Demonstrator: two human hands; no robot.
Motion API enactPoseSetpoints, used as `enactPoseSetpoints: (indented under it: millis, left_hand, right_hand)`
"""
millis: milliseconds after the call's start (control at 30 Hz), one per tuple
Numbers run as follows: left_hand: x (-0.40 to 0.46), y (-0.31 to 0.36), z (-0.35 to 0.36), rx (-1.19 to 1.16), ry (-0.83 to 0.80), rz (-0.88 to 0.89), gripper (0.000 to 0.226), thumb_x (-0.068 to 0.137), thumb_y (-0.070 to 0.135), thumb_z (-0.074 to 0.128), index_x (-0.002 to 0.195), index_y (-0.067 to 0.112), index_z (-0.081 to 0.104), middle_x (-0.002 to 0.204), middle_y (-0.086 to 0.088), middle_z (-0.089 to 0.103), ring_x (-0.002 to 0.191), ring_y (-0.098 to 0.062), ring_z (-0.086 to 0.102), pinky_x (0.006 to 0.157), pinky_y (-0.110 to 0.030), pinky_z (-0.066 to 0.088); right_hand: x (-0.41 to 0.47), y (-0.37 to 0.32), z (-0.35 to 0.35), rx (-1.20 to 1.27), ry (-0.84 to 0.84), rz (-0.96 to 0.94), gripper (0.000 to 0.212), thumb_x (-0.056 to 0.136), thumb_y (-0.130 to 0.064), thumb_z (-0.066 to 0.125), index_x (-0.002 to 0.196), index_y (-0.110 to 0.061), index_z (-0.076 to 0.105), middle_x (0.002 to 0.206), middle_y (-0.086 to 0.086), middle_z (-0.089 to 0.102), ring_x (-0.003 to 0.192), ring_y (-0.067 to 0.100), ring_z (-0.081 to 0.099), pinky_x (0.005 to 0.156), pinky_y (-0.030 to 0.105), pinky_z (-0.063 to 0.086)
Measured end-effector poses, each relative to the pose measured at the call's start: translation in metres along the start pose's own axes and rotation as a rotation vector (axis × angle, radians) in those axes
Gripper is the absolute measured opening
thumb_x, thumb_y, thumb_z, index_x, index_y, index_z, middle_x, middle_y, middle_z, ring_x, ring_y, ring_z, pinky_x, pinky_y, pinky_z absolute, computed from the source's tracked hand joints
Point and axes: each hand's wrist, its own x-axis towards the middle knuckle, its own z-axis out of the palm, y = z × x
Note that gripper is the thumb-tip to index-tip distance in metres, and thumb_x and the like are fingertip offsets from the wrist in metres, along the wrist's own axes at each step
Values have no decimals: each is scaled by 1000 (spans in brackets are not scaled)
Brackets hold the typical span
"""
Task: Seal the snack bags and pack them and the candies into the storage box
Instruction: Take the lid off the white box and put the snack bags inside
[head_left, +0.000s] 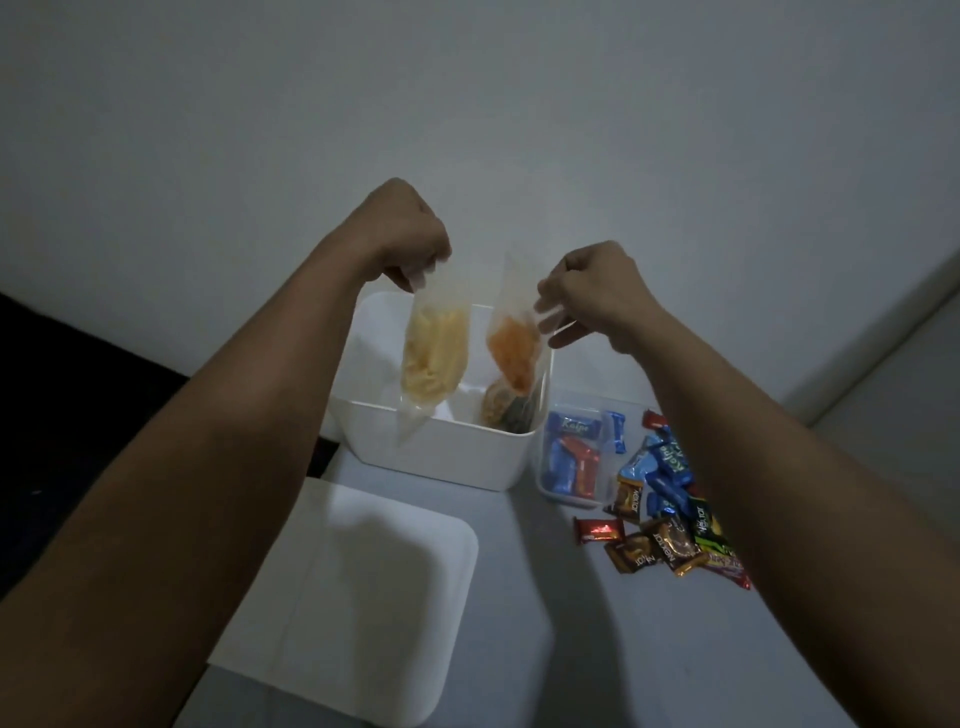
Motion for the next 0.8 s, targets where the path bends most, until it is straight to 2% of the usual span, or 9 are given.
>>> enactPoseSetpoints:
  millis: [167,267,333,400,467,533,633,800]
  left_hand:
    - [13,-13,23,-11,0,-85,14,78,0,60,82,-12,67,72,-27,69,54,-32,70,61,-46,61]
    - [16,-24,46,-71,43,-105,12,78,-2,55,80,-11,64,72,-27,66,52,-35,69,55,-48,60]
    - [18,-28,56,-100,95,-91,9,78,-3,53,73,-4,60,69,-26,64,48,-34,67,47,-41,59]
    - [23,-30,62,-106,141,-66,12,78,-3,52,68,0,56,70,-25,64,45,-32,67,41,-32,54]
    - [30,-32,64,-129,179,-49,12,78,-3,52,69,-1,59,73,-26,65,45,-31,66,43,-35,57]
    - [38,-35,65,-145,198,-42,12,77,-3,52,75,-6,63,74,-25,67,45,-32,66,49,-41,59]
    - [46,-44,68,-132,176,-57,13,77,-4,52,77,-7,65,69,-25,67,44,-31,66,51,-42,60]
    - [46,-71,98,-66,29,-137,15,78,-5,50,77,-5,65,67,-26,67,47,-31,68,53,-44,60]
  right_hand:
    - [18,15,30,2,39,106,19,81,-2,53,89,12,62,78,27,70,57,38,70,66,54,60]
    - [21,27,50,-83,31,169,24,77,-4,51,91,11,64,74,25,71,52,36,69,64,50,61]
    - [23,37,63,-145,31,169,20,73,-4,53,85,7,63,73,20,70,61,37,71,67,48,61]
    - [25,50,72,-182,36,168,19,72,-3,59,91,-2,58,80,11,61,80,39,69,76,48,59]
    - [28,62,76,-197,30,190,31,75,-3,62,104,-11,52,91,7,53,90,36,66,80,47,58]
    - [30,70,77,-208,32,198,33,77,-1,61,106,-16,55,105,11,55,94,33,62,82,44,58]
    - [37,79,76,-267,13,198,24,82,-1,58,102,-9,68,109,14,63,103,30,61,89,40,56]
    - [43,89,79,-335,-42,215,22,86,-5,55,99,1,71,101,16,70,93,29,67,84,40,58]
